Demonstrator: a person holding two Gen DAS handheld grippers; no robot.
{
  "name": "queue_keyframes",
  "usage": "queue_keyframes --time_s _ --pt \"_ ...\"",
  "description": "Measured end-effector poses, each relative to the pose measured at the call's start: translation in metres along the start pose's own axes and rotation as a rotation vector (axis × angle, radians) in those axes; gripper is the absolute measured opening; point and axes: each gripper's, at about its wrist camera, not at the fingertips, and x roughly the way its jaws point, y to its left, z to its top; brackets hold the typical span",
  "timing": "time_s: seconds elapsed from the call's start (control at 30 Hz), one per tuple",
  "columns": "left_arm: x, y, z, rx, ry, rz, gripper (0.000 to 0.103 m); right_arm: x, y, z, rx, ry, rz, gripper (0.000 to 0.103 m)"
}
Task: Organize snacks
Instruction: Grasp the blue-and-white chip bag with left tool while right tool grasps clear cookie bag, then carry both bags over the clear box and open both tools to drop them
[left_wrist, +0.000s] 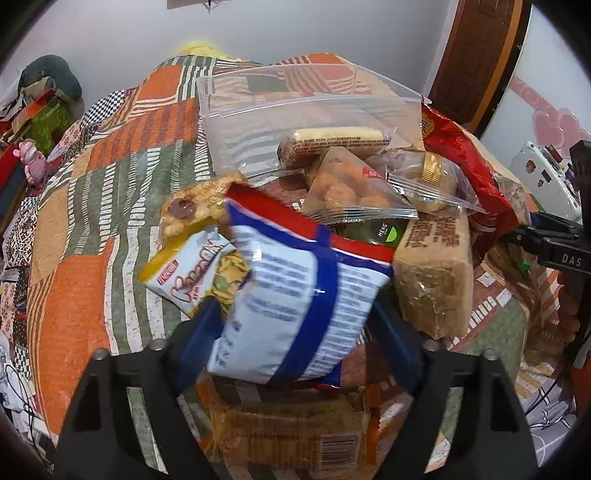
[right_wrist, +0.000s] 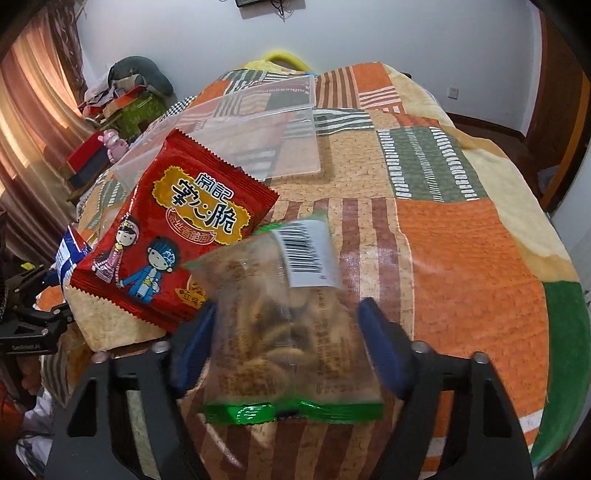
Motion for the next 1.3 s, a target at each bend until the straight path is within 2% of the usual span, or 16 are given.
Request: queue_keyframes --time_s 0.23,0.4,0.57,0.77,0.93,1.3 --pt "-0.006 0.000 -0.003 0.005 -0.026 0.028 0.060 -0.006 -0.001 -0.001 0.012 -0.014 0.014 0.055" --pt "-0.016 0.006 -0.001 -0.018 -0.050 0.038 0.059 -0.013 -0.001 0.002 0.022 -0.033 0.016 0.051" --pt "-0.037 0.011 0.004 -0.040 -0.107 0.041 0.059 -0.026 0.000 0.012 0.023 -0.083 0.018 0.051" --pt "-0.066 0.012 0.027 -0.042 -0.207 0.044 0.059 -0.040 0.007 0.034 -0.004 -0.159 0.025 0.051" --pt "-0.071 0.010 0.058 -0.037 -0.259 0.054 0.059 -0.041 0.013 0.054 -0.026 -0.210 0.032 0.051" --pt "-0.057 0.014 0.109 -0.056 -0.299 0.055 0.059 -0.023 0.028 0.089 -0.057 -0.263 0.035 0.051"
